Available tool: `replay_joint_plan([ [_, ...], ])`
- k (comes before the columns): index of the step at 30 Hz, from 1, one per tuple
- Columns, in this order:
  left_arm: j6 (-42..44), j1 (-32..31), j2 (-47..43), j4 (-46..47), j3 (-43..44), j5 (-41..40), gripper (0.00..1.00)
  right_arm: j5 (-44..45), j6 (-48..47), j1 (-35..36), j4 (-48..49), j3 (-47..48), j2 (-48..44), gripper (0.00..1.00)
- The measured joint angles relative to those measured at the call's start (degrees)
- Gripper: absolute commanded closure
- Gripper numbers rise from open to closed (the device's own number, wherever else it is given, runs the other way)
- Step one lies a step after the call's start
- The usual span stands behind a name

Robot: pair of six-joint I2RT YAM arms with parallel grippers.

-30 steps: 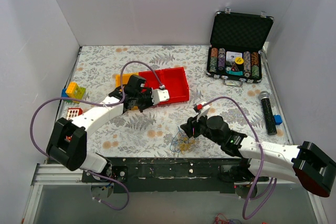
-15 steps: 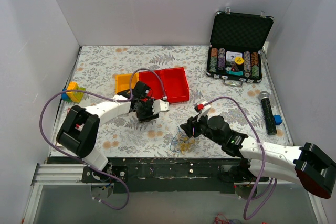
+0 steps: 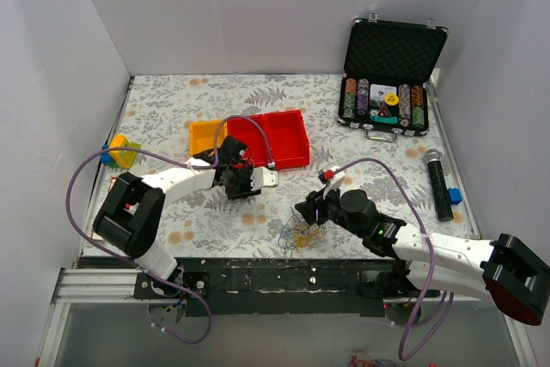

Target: Untangle the cables

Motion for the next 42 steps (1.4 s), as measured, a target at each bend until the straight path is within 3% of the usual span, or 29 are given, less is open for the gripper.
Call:
replay_joint_plan([
  [2,0.6,-0.2,-0.1,-0.6,-0.5,0.9,0.81,0.0,0.1,0.0,0.0,0.0,0.2,0.46],
  [4,1.2,-0.7,-0.1,-1.1,-0.4,1.9,0.81,0.0,0.2,0.0,0.0,0.0,0.6,0.46],
  [8,1.3,-2.4,-0.1,-3.9,0.1,4.0,0.66,-0.1,0.2,0.0,0.0,0.0,0.9,0.46],
  [11,0.2,-3.7,-0.6,-5.5,0.9,4.8,0.61,-0.1,0.2,0.0,0.0,0.0,1.0,0.46],
  [13,-1.2,-4.1,-1.6,-5.6,1.3,4.9,0.47,-0.1,0.2,0.0,0.0,-0.1,1.0,0.46],
  [15,-1.8,-4.1,-3.1,-5.5,1.6,4.8,0.43,-0.1,0.2,0.0,0.0,-0.1,1.0,0.46],
  [30,-6.9,-5.7,-7.5,-6.5,1.6,5.6,0.40,0.0,0.3,0.0,0.0,-0.3,1.0,0.45],
  [32,-9.5,-7.0,-7.1,-5.9,1.6,6.1,0.31,0.0,0.4,0.0,0.0,-0.3,1.0,0.45],
  [34,-12.6,-7.9,-5.6,-4.9,1.6,6.9,0.29,0.1,0.4,0.0,0.0,-0.5,0.8,0.45],
  [42,-19.0,-7.9,-1.4,2.0,-0.1,1.9,0.36,0.3,0.4,0.0,0.0,-1.2,-0.7,0.45],
])
